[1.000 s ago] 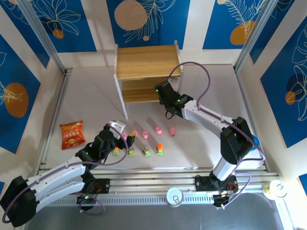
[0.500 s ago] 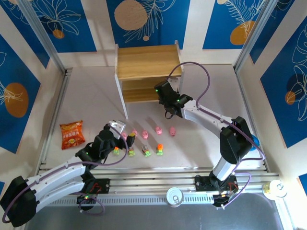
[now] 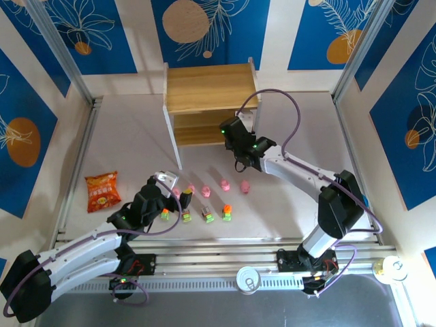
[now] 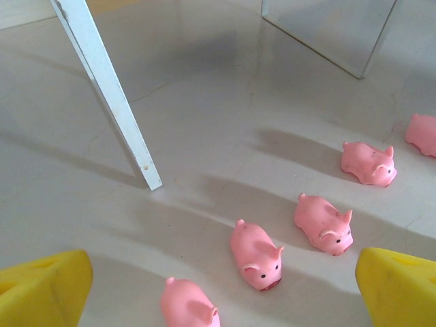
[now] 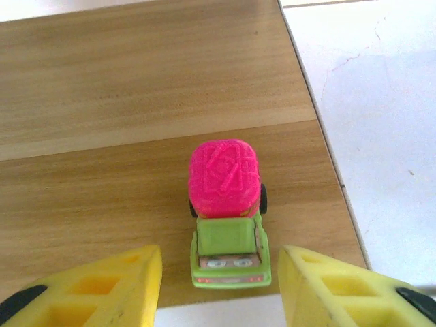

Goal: Place and organize the plastic toys onto the shelf

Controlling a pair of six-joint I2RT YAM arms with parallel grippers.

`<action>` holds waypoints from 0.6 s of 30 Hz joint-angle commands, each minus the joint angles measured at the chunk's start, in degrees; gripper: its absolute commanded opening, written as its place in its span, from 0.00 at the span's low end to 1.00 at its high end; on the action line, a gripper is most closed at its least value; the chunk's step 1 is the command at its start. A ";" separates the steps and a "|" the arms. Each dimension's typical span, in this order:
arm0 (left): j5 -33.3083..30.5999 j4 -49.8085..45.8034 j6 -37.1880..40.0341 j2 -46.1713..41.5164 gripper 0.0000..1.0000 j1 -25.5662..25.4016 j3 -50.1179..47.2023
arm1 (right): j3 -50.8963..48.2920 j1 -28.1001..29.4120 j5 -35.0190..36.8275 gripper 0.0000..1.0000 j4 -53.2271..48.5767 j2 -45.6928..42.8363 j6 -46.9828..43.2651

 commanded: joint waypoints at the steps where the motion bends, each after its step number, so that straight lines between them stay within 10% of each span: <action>1: -0.85 1.50 0.31 0.22 0.99 0.06 1.72 | -1.56 0.88 1.99 0.48 -0.01 -3.01 1.26; 18: 1.89 1.21 1.16 2.06 0.99 0.06 2.55 | -11.54 9.11 2.47 0.48 -3.79 -11.99 6.13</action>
